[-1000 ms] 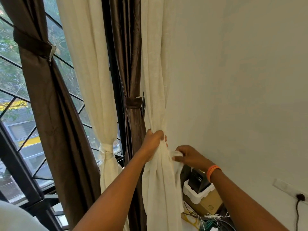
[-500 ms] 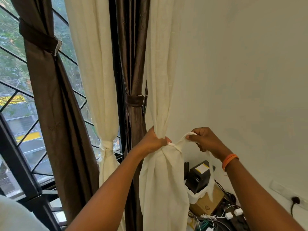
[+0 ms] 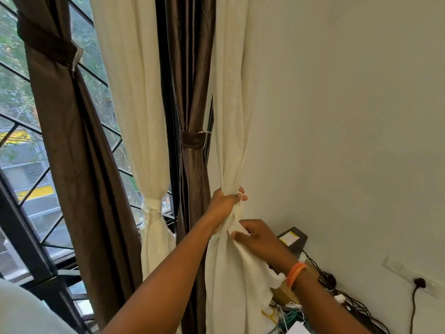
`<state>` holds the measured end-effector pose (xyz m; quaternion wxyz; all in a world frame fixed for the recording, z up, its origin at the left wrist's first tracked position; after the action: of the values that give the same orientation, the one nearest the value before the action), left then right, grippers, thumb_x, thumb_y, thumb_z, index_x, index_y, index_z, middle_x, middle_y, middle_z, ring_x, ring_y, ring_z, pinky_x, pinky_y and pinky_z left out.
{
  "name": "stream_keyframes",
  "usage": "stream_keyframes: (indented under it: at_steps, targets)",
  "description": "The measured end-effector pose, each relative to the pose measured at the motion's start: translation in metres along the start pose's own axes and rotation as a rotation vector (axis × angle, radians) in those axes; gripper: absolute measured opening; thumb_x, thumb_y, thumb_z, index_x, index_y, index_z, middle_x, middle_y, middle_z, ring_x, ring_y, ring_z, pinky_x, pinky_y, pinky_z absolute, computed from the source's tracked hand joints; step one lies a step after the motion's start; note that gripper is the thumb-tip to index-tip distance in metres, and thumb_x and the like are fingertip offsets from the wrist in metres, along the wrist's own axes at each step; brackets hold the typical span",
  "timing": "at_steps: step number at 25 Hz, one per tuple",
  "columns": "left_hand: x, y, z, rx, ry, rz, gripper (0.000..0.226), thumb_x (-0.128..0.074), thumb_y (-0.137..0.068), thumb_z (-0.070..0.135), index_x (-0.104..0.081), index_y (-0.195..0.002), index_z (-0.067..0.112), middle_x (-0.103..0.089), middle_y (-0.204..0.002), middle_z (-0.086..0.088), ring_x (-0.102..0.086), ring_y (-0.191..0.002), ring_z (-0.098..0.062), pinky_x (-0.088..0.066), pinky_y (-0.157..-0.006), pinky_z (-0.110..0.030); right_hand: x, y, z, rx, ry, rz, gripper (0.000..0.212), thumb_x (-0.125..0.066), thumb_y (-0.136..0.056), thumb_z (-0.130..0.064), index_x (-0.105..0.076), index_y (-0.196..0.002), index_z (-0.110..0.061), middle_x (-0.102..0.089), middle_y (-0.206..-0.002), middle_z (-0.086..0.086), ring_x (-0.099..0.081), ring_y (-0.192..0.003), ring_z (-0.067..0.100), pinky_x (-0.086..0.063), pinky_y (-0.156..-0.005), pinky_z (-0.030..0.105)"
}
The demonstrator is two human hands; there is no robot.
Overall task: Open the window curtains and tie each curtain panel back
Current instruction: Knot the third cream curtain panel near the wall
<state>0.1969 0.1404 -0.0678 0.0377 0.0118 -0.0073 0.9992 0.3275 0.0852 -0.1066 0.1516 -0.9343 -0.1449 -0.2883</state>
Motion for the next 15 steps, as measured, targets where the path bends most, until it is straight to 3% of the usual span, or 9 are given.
stream_keyframes:
  at_steps: [2,4,7,9,12,13,15]
  targets:
    - [-0.008,0.0,-0.002,0.057,-0.037,-0.073,0.015,-0.056,-0.095,0.015,-0.062,-0.108,0.01,-0.072,-0.1,-0.009,-0.064,-0.095,-0.024,-0.051,-0.091,-0.036,-0.033,0.009,-0.008,0.003,0.012,0.018,0.021,-0.054,-0.099,-0.027,-0.063,-0.109,-0.011,-0.068,-0.096,0.005,-0.067,-0.076,0.017,-0.054,-0.064,0.028]
    - [-0.011,0.003,0.003,0.08,-0.22,-0.169,0.045,-0.06,-0.094,0.028,-0.05,-0.131,0.004,-0.063,-0.114,-0.012,-0.059,-0.102,-0.021,-0.048,-0.094,-0.033,-0.051,0.013,-0.016,-0.06,0.022,0.048,0.025,-0.048,-0.102,-0.027,-0.052,-0.122,-0.013,-0.066,-0.096,0.009,-0.066,-0.065,0.015,-0.057,-0.055,0.025]
    - [-0.001,0.007,0.016,0.069,-0.759,-0.324,0.09,-0.075,-0.08,0.039,-0.024,-0.148,0.011,-0.04,-0.139,-0.01,-0.045,-0.125,-0.027,-0.042,-0.107,-0.04,-0.055,0.007,-0.024,-0.144,0.004,0.102,0.026,-0.05,-0.101,-0.024,-0.051,-0.123,-0.009,-0.065,-0.097,0.012,-0.067,-0.066,0.014,-0.061,-0.061,0.032]
    - [0.005,0.013,0.024,0.064,-0.948,-0.386,0.101,-0.081,-0.075,0.025,-0.014,-0.149,0.015,-0.041,-0.137,-0.009,-0.047,-0.124,-0.028,-0.049,-0.1,-0.041,-0.052,0.005,-0.034,-0.155,-0.043,-0.011,0.029,-0.058,-0.097,-0.026,-0.054,-0.119,-0.007,-0.066,-0.099,0.01,-0.07,-0.073,0.02,-0.062,-0.064,0.032]
    - [0.016,0.011,0.019,0.086,-0.85,-0.381,0.092,-0.067,-0.075,-0.002,-0.015,-0.148,0.017,-0.05,-0.121,-0.014,-0.059,-0.105,-0.028,-0.059,-0.077,-0.039,-0.035,0.01,-0.039,-0.061,0.011,-0.192,0.037,-0.073,-0.085,-0.039,-0.063,-0.109,-0.013,-0.069,-0.093,0.002,-0.069,-0.075,0.015,-0.056,-0.064,0.026]
    - [0.02,0.013,0.016,0.096,-0.759,-0.386,0.091,-0.064,-0.074,-0.006,-0.016,-0.149,0.017,-0.05,-0.123,-0.015,-0.058,-0.105,-0.028,-0.059,-0.076,-0.039,-0.022,0.011,-0.038,-0.064,-0.04,-0.112,0.03,-0.077,-0.081,-0.04,-0.069,-0.098,-0.016,-0.071,-0.084,0.0,-0.068,-0.068,0.012,-0.055,-0.062,0.027]
    - [0.026,0.016,0.013,0.123,-0.588,-0.42,0.091,-0.064,-0.073,-0.009,-0.022,-0.149,0.019,-0.048,-0.134,-0.014,-0.054,-0.119,-0.03,-0.057,-0.087,-0.043,0.007,0.004,-0.02,-0.043,-0.117,0.33,0.03,-0.083,-0.071,-0.046,-0.071,-0.082,-0.02,-0.068,-0.07,-0.003,-0.063,-0.06,0.009,-0.054,-0.061,0.03]
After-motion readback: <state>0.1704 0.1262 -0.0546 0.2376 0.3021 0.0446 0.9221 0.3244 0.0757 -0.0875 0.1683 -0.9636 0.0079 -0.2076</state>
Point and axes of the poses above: each hand's wrist, its own y-axis away from the middle knuckle, its own x-axis out of the back of the hand, z = x × y, the point moved 2 cm from there along -y, towards the middle knuckle
